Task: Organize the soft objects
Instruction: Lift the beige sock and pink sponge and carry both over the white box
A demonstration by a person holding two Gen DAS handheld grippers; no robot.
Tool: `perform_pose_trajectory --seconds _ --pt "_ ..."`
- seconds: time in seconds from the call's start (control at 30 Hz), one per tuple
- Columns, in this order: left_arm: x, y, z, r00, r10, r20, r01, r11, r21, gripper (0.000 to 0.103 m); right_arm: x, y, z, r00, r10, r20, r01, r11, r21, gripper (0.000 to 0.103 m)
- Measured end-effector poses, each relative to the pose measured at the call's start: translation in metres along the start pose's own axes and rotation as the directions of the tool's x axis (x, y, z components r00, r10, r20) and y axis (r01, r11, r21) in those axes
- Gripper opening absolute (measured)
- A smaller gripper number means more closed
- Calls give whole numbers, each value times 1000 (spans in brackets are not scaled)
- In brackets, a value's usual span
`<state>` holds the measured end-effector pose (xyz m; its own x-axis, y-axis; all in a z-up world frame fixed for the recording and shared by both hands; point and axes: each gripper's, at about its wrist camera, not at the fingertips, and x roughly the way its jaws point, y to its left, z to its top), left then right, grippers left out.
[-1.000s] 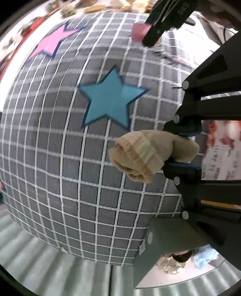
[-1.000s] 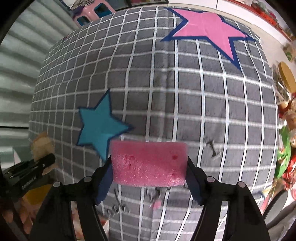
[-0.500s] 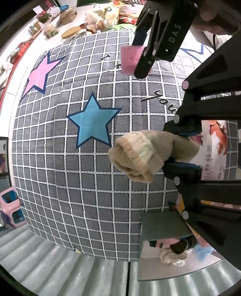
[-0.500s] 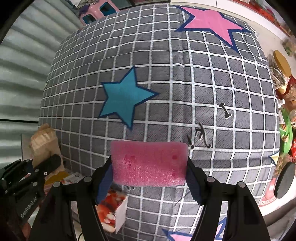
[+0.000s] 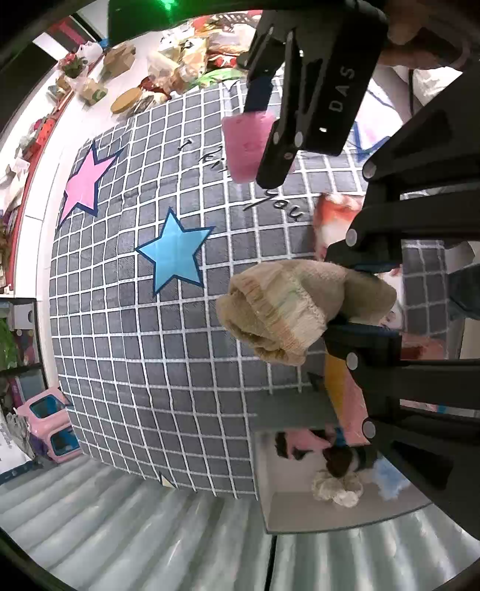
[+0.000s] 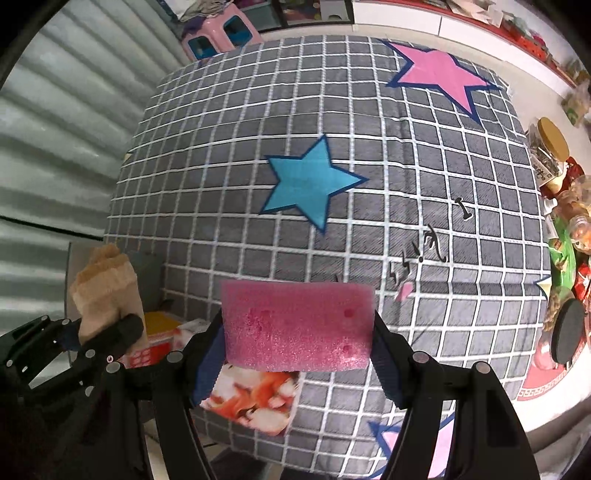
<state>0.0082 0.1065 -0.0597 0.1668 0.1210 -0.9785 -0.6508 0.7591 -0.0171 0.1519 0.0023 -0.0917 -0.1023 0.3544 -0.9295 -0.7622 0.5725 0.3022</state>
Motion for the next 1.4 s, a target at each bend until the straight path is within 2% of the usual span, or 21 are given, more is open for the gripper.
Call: perform_pose_trajectory --seconds 0.3,0.63,1.4 --pt "-34 40 -37 999 -12 46 14 999 -33 23 -18 57 -27 1000 17 17 -15 998 -68 71" --pt "-62 98 -64 995 8 96 5 991 -137 23 -26 129 -30 999 32 33 -25 983 -183 71" --pt "-65 184 -123 995 34 95 -3 950 -313 23 -10 240 -44 1000 23 -11 -25 920 -391 71"
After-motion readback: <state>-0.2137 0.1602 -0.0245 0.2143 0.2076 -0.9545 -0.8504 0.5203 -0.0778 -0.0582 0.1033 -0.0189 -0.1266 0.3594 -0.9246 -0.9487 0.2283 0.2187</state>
